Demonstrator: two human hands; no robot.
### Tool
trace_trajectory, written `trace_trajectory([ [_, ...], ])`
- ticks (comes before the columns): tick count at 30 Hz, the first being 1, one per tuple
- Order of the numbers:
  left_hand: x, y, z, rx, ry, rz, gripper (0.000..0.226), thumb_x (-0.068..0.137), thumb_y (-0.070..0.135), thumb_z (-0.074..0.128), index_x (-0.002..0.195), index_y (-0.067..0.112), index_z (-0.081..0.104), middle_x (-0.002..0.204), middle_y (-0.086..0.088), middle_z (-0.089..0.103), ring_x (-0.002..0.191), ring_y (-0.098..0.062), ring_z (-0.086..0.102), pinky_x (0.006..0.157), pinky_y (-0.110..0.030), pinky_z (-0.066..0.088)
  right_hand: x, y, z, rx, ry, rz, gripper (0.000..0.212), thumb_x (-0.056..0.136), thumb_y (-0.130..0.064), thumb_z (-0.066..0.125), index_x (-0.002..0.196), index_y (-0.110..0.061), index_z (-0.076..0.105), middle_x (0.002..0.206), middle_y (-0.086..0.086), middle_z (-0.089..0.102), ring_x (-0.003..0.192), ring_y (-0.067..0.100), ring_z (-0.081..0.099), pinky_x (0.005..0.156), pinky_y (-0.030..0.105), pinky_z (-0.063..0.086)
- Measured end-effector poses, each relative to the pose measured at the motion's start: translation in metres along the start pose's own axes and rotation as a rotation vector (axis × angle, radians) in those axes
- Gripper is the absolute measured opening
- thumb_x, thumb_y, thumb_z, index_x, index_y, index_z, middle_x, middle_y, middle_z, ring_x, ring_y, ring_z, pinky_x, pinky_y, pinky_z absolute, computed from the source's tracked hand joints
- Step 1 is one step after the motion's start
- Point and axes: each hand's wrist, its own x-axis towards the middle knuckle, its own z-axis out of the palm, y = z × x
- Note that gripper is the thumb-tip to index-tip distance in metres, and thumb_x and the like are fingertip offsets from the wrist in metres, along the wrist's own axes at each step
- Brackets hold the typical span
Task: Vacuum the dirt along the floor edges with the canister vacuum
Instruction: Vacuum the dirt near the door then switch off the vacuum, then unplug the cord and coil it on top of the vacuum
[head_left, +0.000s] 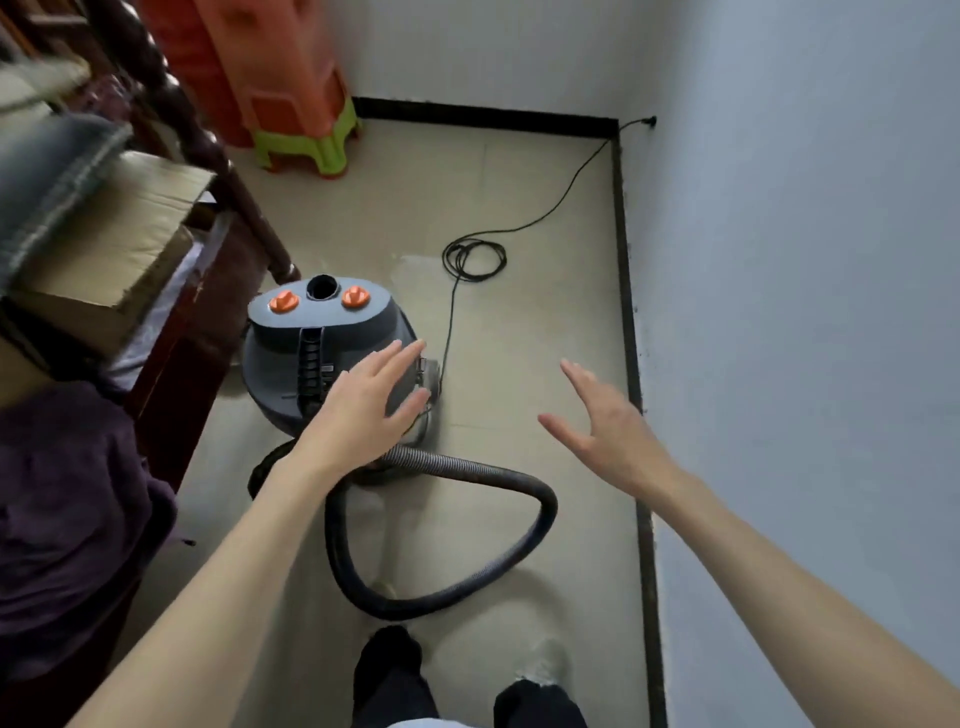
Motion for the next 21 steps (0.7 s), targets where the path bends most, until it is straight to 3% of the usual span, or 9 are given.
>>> trace_trajectory([
  [4, 0.000, 0.087, 0.012, -0.032, 0.088, 0.111, 0.058, 0.096, 0.036, 0.051, 0.150, 0.027, 0.029, 0.154, -0.002, 0.033, 0.143, -0.017, 0.026, 0.116, -0.046, 0.024, -0.044, 0.031, -0.066, -0.049, 0.085, -0.058, 0.072, 0.097, -0.043, 0.054, 0.156, -0.018, 0.021, 0.162, 0.002, 0.024, 0.149, 0.018, 0.021, 0.120, 0.042, 0.019],
  [8, 0.016, 0.147, 0.025, 0.091, 0.009, 0.176, 0.058, 0.098, 0.041, 0.044, 0.151, 0.030, 0.023, 0.158, -0.001, 0.022, 0.146, -0.019, 0.016, 0.118, -0.047, 0.018, -0.059, 0.051, -0.102, -0.150, 0.120, -0.097, 0.073, 0.098, -0.047, 0.050, 0.156, -0.020, 0.017, 0.163, 0.000, 0.021, 0.149, 0.016, 0.020, 0.120, 0.040, 0.017],
  [11, 0.040, 0.182, 0.018, 0.085, 0.046, 0.222, 0.058, 0.099, 0.041, 0.043, 0.151, 0.031, 0.022, 0.158, 0.001, 0.022, 0.147, -0.019, 0.014, 0.118, -0.048, 0.015, -0.054, 0.064, -0.125, -0.134, 0.180, -0.100, 0.073, 0.098, -0.048, 0.050, 0.156, -0.020, 0.016, 0.162, 0.001, 0.022, 0.149, 0.017, 0.020, 0.120, 0.040, 0.017],
  [21, 0.154, 0.187, 0.036, 0.050, 0.048, 0.155, 0.056, 0.099, 0.038, 0.044, 0.151, 0.027, 0.024, 0.156, 0.001, 0.027, 0.145, -0.019, 0.019, 0.116, -0.047, 0.018, 0.052, 0.109, -0.176, -0.090, 0.180, -0.073, 0.069, 0.099, -0.041, 0.051, 0.156, -0.018, 0.019, 0.161, 0.003, 0.026, 0.148, 0.017, 0.022, 0.120, 0.035, 0.017],
])
